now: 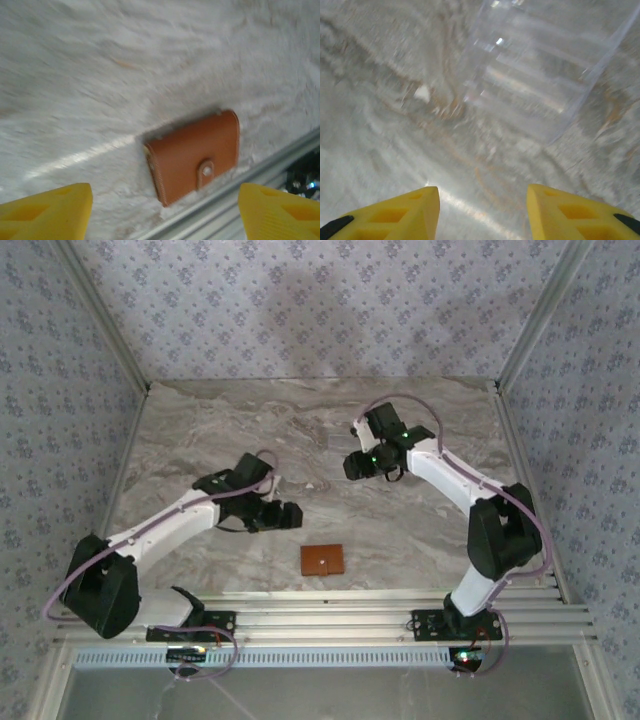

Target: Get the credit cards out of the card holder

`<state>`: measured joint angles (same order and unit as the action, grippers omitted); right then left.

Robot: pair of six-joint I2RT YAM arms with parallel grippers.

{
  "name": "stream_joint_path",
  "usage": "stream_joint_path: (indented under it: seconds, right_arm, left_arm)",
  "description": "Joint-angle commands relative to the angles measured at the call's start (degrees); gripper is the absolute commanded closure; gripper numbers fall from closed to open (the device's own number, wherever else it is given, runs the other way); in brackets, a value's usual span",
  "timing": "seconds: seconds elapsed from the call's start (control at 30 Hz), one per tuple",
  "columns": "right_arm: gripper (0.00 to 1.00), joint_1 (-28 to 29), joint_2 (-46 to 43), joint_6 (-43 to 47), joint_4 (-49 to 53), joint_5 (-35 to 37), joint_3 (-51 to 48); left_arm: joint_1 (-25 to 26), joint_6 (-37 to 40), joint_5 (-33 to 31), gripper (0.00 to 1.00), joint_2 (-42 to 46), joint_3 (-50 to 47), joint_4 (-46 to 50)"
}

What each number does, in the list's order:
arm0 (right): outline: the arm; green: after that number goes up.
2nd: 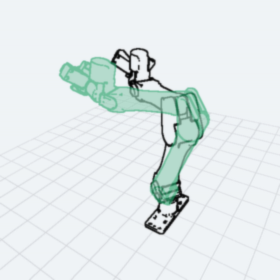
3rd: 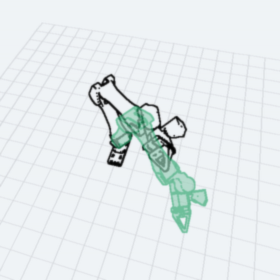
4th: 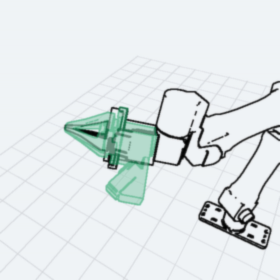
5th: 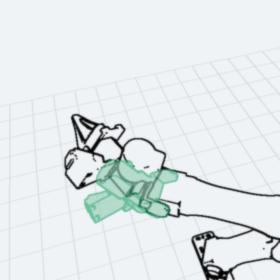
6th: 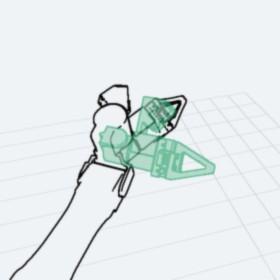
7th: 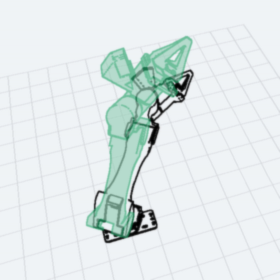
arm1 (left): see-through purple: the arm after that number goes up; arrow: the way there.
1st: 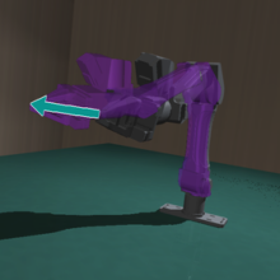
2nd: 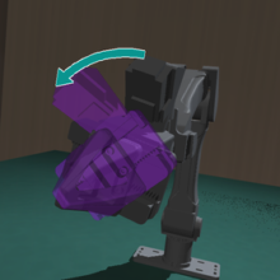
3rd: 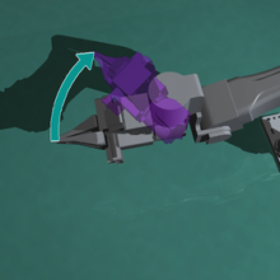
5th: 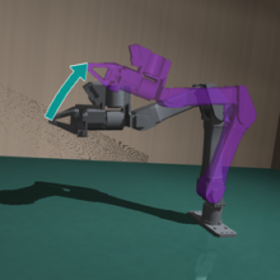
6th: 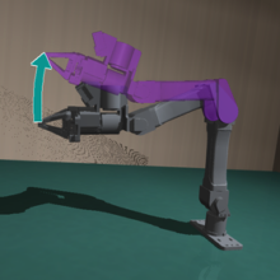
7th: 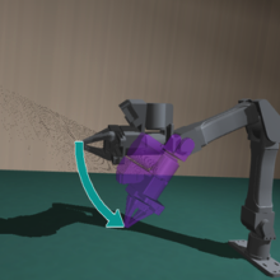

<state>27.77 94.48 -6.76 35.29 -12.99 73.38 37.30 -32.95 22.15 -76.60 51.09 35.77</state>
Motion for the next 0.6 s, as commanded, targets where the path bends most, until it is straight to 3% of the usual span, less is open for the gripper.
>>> stream_joint_path:
  seconds: [0.0, 0.27, 0.57]
  right_arm:
    - [0.49, 2.2, -4.0, 1.0, 3.9, -5.6, -3.6]
    - [0.49, 4.1, -6.8, -0.7, 4.5, -7.9, -9.7]
    - [0.49, 4.0, -9.6, -2.2, 7.4, -3.3, -12.5]
  left_arm:
    - [4.1, -2.3, 2.0, 0.29, -0.8, -1.4, 0.4]
    - [14.1, -3.0, 10.8, 0.46, -2.1, -6.1, -6.9]
    - [21.9, -4.1, 11.2, 0.52, -13.9, -1.8, -10.7]
